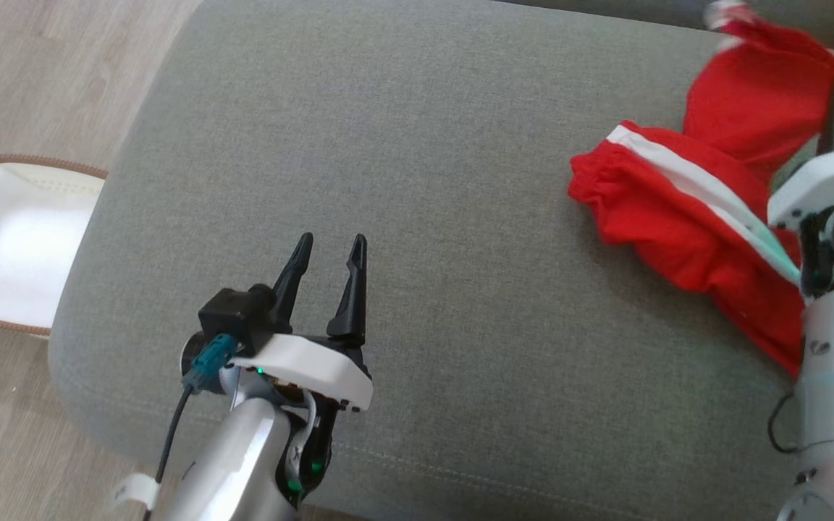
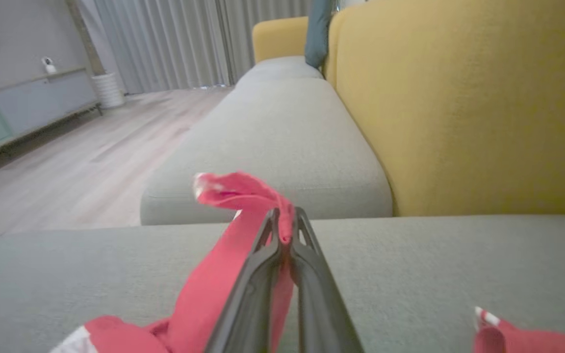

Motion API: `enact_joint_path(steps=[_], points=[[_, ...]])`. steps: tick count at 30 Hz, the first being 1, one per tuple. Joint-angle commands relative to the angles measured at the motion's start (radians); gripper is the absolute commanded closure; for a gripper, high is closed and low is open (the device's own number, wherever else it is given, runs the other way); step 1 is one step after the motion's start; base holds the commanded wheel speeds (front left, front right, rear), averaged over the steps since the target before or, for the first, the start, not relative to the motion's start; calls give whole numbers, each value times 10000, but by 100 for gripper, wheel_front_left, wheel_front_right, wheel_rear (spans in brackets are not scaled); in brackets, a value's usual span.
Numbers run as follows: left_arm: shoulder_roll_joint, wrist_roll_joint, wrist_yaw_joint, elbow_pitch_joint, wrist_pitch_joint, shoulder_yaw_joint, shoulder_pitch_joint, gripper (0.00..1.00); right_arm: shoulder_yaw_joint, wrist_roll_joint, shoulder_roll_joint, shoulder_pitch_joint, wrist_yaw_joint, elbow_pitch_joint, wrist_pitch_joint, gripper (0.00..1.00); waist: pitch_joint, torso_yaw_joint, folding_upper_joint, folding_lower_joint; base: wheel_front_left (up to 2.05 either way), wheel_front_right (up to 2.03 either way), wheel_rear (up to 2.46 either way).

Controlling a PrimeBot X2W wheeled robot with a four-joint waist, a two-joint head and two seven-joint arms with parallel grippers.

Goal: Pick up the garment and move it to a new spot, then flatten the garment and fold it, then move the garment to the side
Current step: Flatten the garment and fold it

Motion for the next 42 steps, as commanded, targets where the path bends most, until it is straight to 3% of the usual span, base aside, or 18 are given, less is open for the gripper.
enact_joint_path(steps=[1, 3, 4, 5, 8, 12, 18, 23, 30, 35, 42], points=[[64, -46, 33, -309, -78, 307, -398, 0, 97, -214, 54, -240, -7, -89, 71, 100, -9, -16, 0, 0, 0, 0, 0], [64, -48, 31, -294, -78, 312, -393, 0, -405, -541, 79, -149, -7, 259, 166, 100, -24, -56, 0, 0, 0, 0, 0], [64, -48, 30, -288, -78, 320, -388, 0, -674, -803, 87, -71, -7, 417, 234, 72, -35, -84, 0, 0, 0, 0, 0], [64, -47, 27, -272, -78, 327, -376, 0, -998, -1093, 97, 10, -7, 541, 294, 0, -54, -117, 0, 0, 0, 0, 0], [64, -21, 11, -217, -78, 339, -347, 0, -1583, -1824, 189, 119, -7, 801, 224, 0, -128, -246, 0, 0, 0, 0, 0], [64, 105, -10, -134, -78, 501, -296, 0, -1435, -1728, 285, 48, -7, 1087, -505, 0, -317, -575, 0, 0, 0, 0, 0], [113, 309, -90, -162, -78, 937, -232, 0, 769, -95, 298, 495, -7, 1243, -1946, 0, -625, -1343, 0, 0, 0, 0, 0], [158, 352, -178, -269, -78, 1370, -220, 0, 2511, 1427, 300, 1888, -7, -256, -2361, 0, -804, -2070, 0, 0, 0, 0, 0], [148, 362, -338, -380, -78, 1785, -152, 0, 3857, 2171, 301, 4823, -7, -3330, -2481, 0, -916, -2870, 0, 0, 0, 0, 0], [130, 359, -427, -340, -78, 1941, -141, 0, 4169, 2409, 301, 6056, -7, -4633, -2371, 0, -778, -3362, 0, 0, 0, 0, 0], [182, 508, -597, 27, -31, 1912, -619, 0, 4151, 2378, 301, 6154, -7, -5399, -2051, 0, -511, -3740, 0, 0, 0, 0, 0]])
